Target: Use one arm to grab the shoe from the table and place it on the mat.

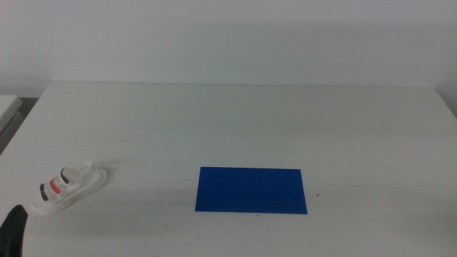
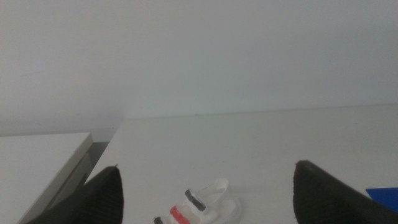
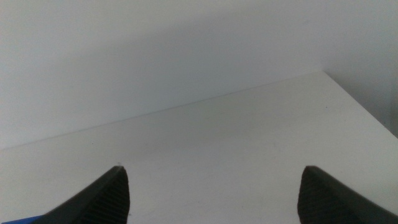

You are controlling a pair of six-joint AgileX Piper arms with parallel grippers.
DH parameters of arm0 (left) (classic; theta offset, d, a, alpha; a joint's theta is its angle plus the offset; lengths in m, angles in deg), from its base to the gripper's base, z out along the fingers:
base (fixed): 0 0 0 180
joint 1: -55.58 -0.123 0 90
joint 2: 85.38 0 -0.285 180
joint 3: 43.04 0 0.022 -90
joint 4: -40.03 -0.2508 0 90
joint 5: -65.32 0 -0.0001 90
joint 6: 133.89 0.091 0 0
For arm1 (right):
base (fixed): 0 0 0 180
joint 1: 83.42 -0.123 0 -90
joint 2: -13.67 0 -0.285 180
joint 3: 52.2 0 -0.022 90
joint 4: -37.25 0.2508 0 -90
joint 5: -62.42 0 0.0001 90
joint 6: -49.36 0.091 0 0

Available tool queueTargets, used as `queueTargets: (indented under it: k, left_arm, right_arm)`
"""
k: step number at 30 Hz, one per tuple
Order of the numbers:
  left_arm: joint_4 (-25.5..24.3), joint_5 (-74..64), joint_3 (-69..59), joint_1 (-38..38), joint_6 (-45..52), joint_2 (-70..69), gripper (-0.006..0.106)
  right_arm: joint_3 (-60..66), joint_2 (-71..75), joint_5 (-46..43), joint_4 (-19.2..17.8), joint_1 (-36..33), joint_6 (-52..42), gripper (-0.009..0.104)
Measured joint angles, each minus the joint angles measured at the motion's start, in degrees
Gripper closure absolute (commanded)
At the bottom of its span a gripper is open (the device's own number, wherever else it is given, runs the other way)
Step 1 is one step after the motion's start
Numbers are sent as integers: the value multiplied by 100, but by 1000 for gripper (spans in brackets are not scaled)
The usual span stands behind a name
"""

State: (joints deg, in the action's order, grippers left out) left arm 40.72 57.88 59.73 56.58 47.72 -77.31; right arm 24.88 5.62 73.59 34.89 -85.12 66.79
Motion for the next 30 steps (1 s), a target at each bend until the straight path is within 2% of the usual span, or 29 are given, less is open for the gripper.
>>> queueTargets:
  k: [3, 7, 12, 14, 16, 19, 25, 27, 30]
  left_arm:
    - [-69, -506, 371, 0, 0, 317, 7]
    - [-335, -2242, 2189, 0, 299, 2005, 7]
    - [-355, -5146, 4993, 2, 1823, 4720, 7]
    - [-355, -5795, 5797, 2, 2604, 5606, 7]
    - [-355, -6021, 6432, 2, 3413, 6475, 7]
    - [-360, -6136, 6927, 2, 4135, 7419, 7]
    - [-592, -6194, 7176, -35, 4262, 8704, 7]
    - [-448, -6143, 7146, -100, 4466, 8950, 7]
    - [24, -5835, 7026, -312, 4675, 9230, 7]
  right_arm:
    - [0, 0, 0, 0, 0, 0, 16]
    - [0, 0, 0, 0, 0, 0, 16]
    - [0, 0, 0, 0, 0, 0, 16]
    - [0, 0, 0, 0, 0, 0, 16]
    - [0, 0, 0, 0, 0, 0, 16]
    - [0, 0, 0, 0, 0, 0, 16]
    - [0, 0, 0, 0, 0, 0, 16]
    - [0, 0, 0, 0, 0, 0, 16]
    - [0, 0, 0, 0, 0, 0, 16]
